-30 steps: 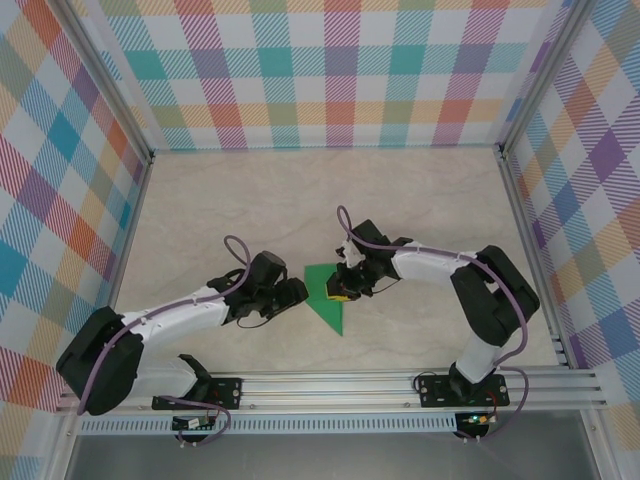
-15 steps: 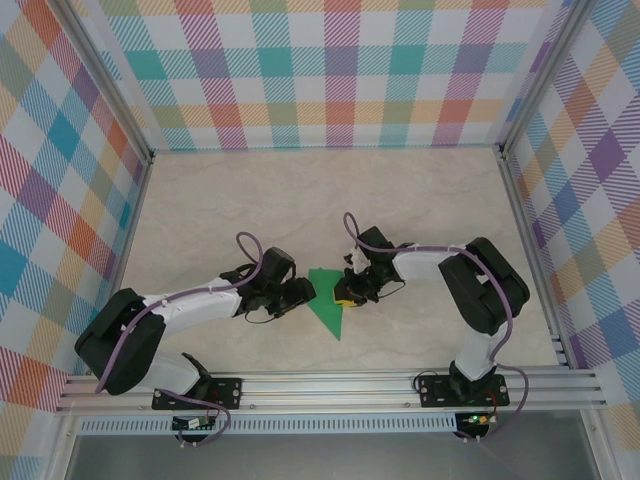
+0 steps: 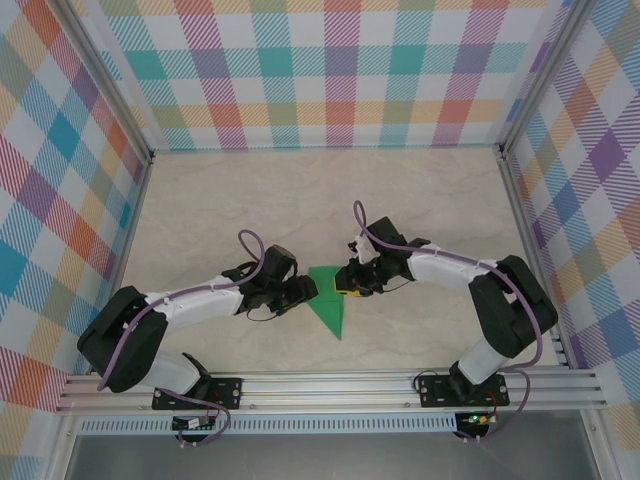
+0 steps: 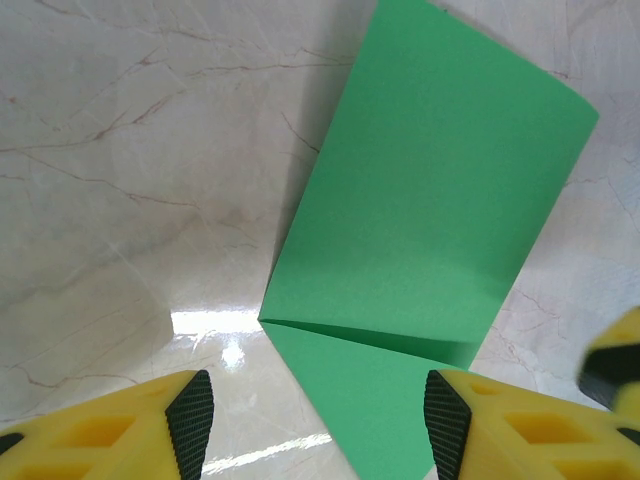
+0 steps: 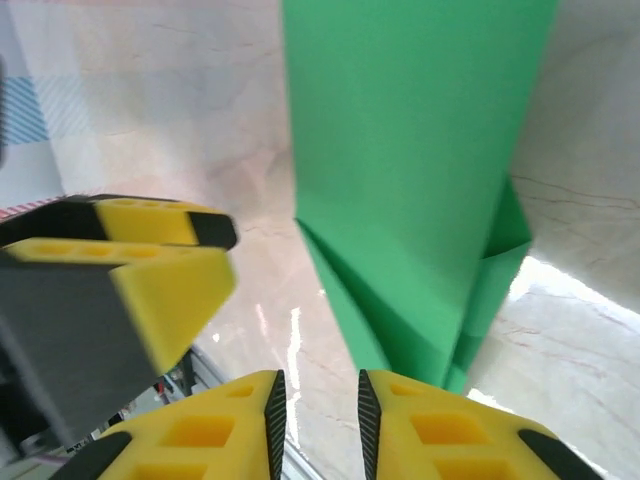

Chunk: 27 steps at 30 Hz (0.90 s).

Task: Fold a paper plane with a square sheet of paper (pick it up from the middle)
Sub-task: Fold the wing for the fifth time at the center of the table.

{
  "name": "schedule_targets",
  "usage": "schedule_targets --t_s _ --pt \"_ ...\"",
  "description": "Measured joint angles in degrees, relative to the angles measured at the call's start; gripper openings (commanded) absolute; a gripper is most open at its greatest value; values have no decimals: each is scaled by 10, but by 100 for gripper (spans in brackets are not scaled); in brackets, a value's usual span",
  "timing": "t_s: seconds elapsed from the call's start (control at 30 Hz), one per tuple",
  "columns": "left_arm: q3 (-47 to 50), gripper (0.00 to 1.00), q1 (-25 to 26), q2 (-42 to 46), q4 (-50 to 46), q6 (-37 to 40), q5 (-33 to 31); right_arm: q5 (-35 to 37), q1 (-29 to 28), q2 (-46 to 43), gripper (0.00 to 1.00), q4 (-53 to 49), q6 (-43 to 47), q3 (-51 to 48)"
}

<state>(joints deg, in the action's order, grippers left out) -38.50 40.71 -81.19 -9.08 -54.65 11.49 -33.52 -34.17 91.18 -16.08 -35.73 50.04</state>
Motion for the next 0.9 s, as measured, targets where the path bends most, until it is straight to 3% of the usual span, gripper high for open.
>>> schedule_targets --t_s 0.3,0.6,0.9 --pt "-3 60 0 -3 -2 2 0 -42 -16 36 16 26 -1 0" --pt "-3 60 0 -6 -2 2 0 -25 -10 101 15 51 -2 -25" --pt "-9 60 0 -15 2 3 10 -55 4 105 16 98 -2 -54"
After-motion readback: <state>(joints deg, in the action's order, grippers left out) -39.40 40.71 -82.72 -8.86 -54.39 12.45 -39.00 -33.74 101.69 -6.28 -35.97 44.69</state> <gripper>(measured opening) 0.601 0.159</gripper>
